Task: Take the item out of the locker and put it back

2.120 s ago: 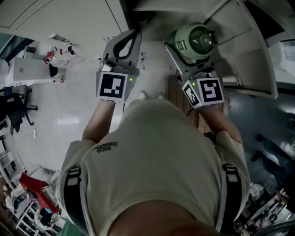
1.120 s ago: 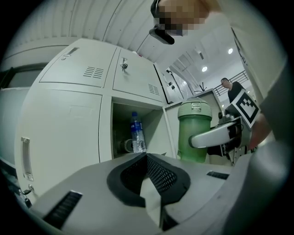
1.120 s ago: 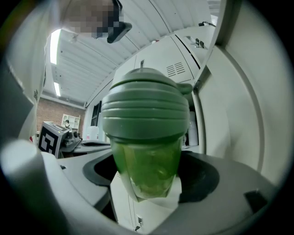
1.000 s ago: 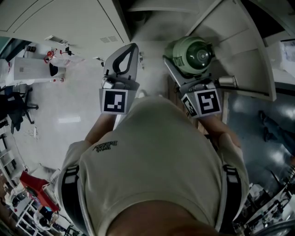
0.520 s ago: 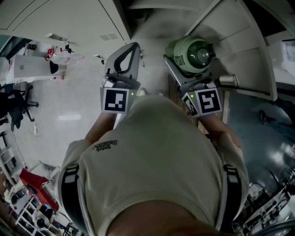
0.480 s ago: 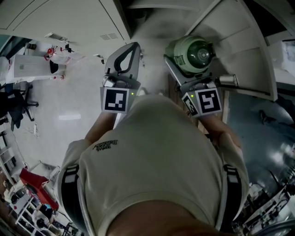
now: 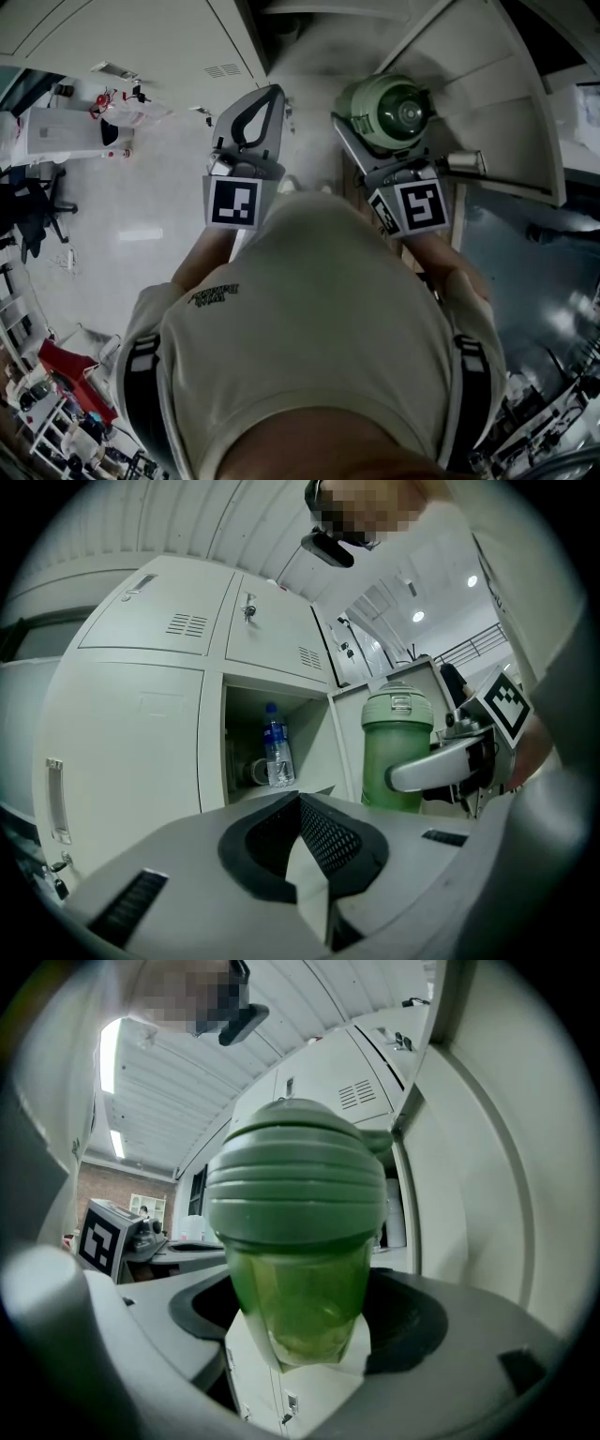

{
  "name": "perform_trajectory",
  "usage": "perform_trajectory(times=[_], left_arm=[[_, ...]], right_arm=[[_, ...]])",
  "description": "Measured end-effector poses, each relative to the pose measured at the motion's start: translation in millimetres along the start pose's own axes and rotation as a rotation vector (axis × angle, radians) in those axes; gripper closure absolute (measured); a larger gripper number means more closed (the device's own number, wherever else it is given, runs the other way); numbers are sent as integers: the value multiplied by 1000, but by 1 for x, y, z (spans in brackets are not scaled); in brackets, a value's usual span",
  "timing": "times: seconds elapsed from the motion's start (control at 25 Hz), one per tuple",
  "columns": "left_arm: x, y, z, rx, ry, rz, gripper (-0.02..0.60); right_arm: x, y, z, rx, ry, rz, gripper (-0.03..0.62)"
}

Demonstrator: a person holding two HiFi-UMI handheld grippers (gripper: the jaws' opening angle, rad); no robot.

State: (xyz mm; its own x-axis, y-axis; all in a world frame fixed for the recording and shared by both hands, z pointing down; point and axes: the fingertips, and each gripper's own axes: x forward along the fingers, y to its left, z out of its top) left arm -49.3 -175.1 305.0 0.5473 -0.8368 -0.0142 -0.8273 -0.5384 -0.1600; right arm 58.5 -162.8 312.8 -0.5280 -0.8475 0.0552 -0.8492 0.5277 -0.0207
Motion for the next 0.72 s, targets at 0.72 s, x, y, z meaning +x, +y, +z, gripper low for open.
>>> perform_trajectory(times=[0.72], left_arm=[[31, 10, -8, 33, 51, -16, 569]], right_arm=[[34, -23, -2, -44, 9, -25, 195]])
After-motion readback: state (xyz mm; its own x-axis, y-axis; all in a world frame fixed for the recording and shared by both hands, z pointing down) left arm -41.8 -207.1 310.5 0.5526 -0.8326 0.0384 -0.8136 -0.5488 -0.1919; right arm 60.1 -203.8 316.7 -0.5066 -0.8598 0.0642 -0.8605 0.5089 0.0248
